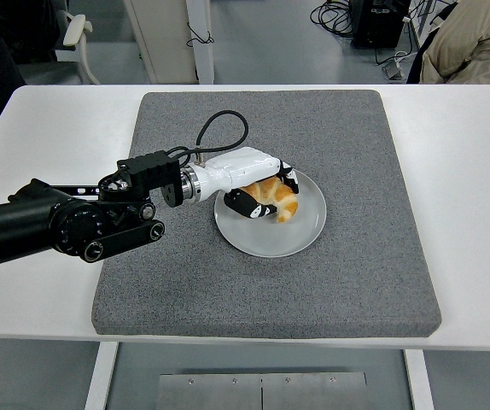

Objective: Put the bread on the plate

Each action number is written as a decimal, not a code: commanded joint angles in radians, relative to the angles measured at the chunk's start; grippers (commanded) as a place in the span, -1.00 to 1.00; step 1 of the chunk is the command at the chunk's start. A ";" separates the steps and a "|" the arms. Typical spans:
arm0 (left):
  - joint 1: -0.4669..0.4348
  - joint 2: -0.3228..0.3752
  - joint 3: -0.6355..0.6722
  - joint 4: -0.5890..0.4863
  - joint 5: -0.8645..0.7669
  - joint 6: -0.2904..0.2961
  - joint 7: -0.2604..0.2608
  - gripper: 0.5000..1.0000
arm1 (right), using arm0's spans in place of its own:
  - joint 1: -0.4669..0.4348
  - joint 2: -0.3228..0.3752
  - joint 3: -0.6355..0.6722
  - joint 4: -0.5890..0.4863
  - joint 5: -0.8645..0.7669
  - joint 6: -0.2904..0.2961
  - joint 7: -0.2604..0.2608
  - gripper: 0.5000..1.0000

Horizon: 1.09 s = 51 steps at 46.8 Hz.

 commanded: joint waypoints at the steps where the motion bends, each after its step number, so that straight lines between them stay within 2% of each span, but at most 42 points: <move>1: -0.001 -0.002 0.000 0.000 0.001 0.000 -0.002 -1.00 | -0.001 0.000 0.000 0.000 0.000 0.000 0.000 1.00; 7: 0.001 0.000 0.000 0.000 -0.001 0.000 -0.003 -1.00 | -0.001 0.000 0.002 0.000 0.000 0.000 0.000 1.00; 11: 0.001 -0.002 -0.002 0.000 -0.001 0.000 -0.014 -0.91 | -0.001 0.000 0.002 0.000 0.000 0.000 0.000 1.00; 32: 0.004 0.000 0.035 0.000 -0.010 0.000 -0.014 -0.86 | 0.001 0.000 0.000 0.000 0.000 0.000 0.000 1.00; 34: 0.005 0.000 0.035 0.000 -0.012 0.000 -0.014 -0.74 | 0.001 0.000 0.002 0.000 0.000 0.000 0.000 1.00; 36: 0.008 0.000 0.035 0.000 -0.016 0.000 -0.014 -0.50 | -0.001 0.000 0.000 0.000 0.000 0.000 0.000 1.00; 40: 0.008 0.000 0.034 -0.002 -0.021 0.000 -0.017 0.34 | 0.001 0.000 0.000 0.000 0.000 0.000 0.000 1.00; 43: 0.008 0.005 0.029 0.000 -0.026 -0.001 -0.020 0.78 | -0.001 0.000 0.000 0.000 0.000 0.000 0.000 1.00; 45: 0.005 0.006 0.028 -0.002 -0.027 -0.006 -0.029 0.86 | 0.001 0.000 0.000 0.000 0.000 0.000 0.000 1.00; 51: 0.002 0.012 0.028 -0.002 -0.082 -0.020 -0.081 0.88 | 0.001 0.000 0.000 0.000 0.000 0.000 0.000 1.00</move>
